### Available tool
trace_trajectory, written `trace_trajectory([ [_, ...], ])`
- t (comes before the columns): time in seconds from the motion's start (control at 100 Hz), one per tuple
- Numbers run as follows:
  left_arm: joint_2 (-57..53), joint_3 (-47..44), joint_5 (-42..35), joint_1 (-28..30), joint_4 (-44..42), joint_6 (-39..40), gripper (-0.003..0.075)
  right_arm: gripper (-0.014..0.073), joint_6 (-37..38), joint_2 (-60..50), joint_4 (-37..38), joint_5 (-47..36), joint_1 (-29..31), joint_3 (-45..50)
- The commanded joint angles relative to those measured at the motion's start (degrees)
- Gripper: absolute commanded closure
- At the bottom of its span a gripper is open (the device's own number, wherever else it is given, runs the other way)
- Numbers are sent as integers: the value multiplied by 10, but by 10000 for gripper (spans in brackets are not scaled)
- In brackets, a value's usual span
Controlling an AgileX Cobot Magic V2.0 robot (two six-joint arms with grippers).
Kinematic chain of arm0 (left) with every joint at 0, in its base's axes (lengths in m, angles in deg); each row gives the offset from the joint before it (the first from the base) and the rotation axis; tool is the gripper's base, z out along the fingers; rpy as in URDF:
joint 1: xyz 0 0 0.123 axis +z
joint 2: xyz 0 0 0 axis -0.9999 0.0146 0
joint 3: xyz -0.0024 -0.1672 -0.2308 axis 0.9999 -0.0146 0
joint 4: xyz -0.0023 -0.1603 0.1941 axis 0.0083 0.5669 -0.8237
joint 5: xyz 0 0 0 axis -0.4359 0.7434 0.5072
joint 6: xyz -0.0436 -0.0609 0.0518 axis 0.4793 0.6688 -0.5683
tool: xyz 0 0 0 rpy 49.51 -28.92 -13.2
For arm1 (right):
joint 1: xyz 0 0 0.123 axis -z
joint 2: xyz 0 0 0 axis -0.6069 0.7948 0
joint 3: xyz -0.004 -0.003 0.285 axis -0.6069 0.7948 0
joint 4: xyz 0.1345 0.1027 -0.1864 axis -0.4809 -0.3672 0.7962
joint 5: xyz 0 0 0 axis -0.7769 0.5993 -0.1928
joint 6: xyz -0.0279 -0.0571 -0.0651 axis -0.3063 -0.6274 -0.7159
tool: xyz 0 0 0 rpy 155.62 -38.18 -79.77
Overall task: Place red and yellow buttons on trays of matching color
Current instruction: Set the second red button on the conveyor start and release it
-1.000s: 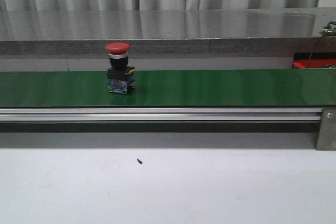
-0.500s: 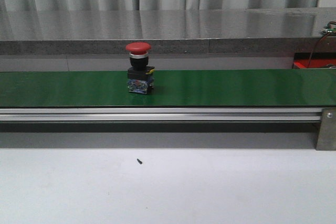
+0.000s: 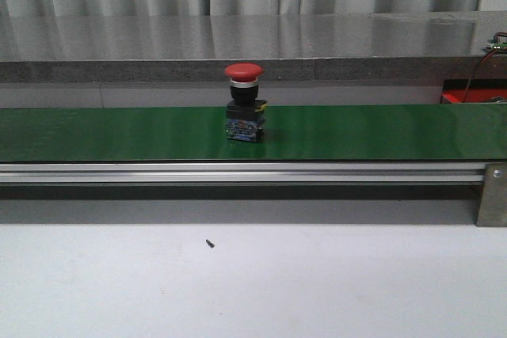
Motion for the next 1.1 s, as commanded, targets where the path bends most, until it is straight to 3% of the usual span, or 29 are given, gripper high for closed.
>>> trace_trajectory([
  [0.0, -27, 17, -26, -7, 4, -3, 584, 655, -4, 0, -9, -30, 0, -14],
  [0.58, 19, 17, 0, -7, 7, -3, 573, 655, -4, 0, -9, -30, 0, -14],
  [0.72, 20, 17, 3, -7, 8, -8, 452, 655, -4, 0, -9, -30, 0, -14],
  [0.94, 14, 17, 5, -7, 37, -10, 145, 655, -4, 0, -9, -30, 0, -14],
  [1.09, -6, 17, 6, -7, 85, -40, 131, 655, -4, 0, -9, -30, 0, -14],
])
